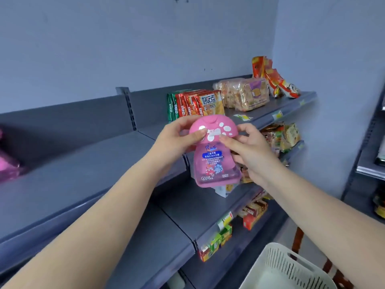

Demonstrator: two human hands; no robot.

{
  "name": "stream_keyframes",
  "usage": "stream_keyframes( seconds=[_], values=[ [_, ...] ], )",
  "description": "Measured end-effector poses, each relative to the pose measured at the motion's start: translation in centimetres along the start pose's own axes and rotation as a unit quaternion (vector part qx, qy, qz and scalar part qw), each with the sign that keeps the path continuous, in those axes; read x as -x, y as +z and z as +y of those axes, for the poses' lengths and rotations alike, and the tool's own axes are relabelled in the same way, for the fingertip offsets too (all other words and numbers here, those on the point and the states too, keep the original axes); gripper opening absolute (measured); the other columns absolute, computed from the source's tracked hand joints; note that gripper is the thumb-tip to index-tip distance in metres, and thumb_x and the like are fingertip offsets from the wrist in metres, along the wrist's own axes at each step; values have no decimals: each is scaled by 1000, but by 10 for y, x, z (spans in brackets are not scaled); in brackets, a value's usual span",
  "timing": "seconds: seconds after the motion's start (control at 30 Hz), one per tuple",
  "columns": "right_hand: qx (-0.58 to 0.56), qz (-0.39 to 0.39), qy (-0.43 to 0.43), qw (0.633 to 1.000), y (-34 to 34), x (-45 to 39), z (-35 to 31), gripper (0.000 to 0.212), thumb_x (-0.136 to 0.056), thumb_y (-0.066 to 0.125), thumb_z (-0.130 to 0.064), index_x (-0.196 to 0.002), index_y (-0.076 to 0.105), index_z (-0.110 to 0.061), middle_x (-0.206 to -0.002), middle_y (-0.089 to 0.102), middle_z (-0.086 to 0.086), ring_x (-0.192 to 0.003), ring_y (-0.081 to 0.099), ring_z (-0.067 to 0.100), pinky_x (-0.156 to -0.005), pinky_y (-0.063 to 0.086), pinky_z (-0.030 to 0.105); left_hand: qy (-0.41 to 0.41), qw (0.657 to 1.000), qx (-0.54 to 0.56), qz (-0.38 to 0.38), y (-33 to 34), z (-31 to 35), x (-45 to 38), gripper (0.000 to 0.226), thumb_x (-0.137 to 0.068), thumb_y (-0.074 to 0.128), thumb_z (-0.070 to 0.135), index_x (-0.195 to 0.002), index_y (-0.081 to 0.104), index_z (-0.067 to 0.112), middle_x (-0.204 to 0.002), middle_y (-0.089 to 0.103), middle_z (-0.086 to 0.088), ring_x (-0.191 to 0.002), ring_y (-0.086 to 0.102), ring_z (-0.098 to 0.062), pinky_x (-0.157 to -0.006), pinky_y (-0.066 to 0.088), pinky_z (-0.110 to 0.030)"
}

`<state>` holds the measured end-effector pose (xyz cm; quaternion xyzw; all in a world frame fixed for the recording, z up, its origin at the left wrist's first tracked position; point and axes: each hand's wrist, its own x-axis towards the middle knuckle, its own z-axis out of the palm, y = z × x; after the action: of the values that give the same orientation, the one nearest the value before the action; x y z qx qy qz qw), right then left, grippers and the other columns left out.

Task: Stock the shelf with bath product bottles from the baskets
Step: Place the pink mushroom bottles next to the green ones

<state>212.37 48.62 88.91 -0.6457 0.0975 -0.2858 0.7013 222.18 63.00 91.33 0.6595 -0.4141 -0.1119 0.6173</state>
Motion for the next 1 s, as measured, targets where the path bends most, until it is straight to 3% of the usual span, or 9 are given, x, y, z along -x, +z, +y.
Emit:
stream_keyframes(
  seconds=[0.13, 0.33, 0.6, 0.83, 1.0],
  values=[
    [-28, -50, -5, 998, 45, -7, -11, 34, -78, 71, -15, -103, 48, -18, -92, 72, -1, -76, 71, 12, -67, 58, 31, 11, 999, -7, 48, -42, 15, 18, 35, -87, 62, 15, -122, 57, 14, -120, 61, -7, -99, 66, -19, -77, 57, -27],
    [-52, -127, -12, 991, 118, -12, -18, 35, -76, 72, -15, -102, 49, -18, -98, 71, 2, -83, 70, 16, -69, 58, 32, 12, 990, -19, 138, -106, 25, 52, 36, -87, 64, 16, -122, 54, 13, -120, 61, -8, -100, 66, -27, -83, 57, -33],
    [-124, -200, -13, 972, 215, -7, -13, 26, -79, 70, -8, -94, 49, -13, -91, 70, 4, -73, 70, 13, -66, 59, 31, -4, 975, -36, 220, -183, 29, 105, 43, -78, 70, 29, -118, 58, 19, -118, 65, -3, -102, 66, -19, -86, 55, -33],
    [-144, -250, 17, 957, 283, 0, -7, 29, -80, 70, -11, -99, 48, -12, -95, 69, 5, -74, 69, 15, -66, 59, 32, -40, 957, -34, 284, -233, 27, 143, 31, -90, 61, 21, -119, 56, 14, -108, 69, -5, -88, 68, -14, -66, 53, -21],
    [-133, -281, 27, 950, 324, 6, 0, 33, -80, 71, -14, -102, 47, -11, -100, 68, 7, -79, 69, 17, -67, 59, 31, -52, 944, -40, 324, -265, 25, 165, 32, -89, 61, 19, -121, 57, 13, -109, 69, -7, -91, 66, -20, -78, 55, -37]
  ],
)
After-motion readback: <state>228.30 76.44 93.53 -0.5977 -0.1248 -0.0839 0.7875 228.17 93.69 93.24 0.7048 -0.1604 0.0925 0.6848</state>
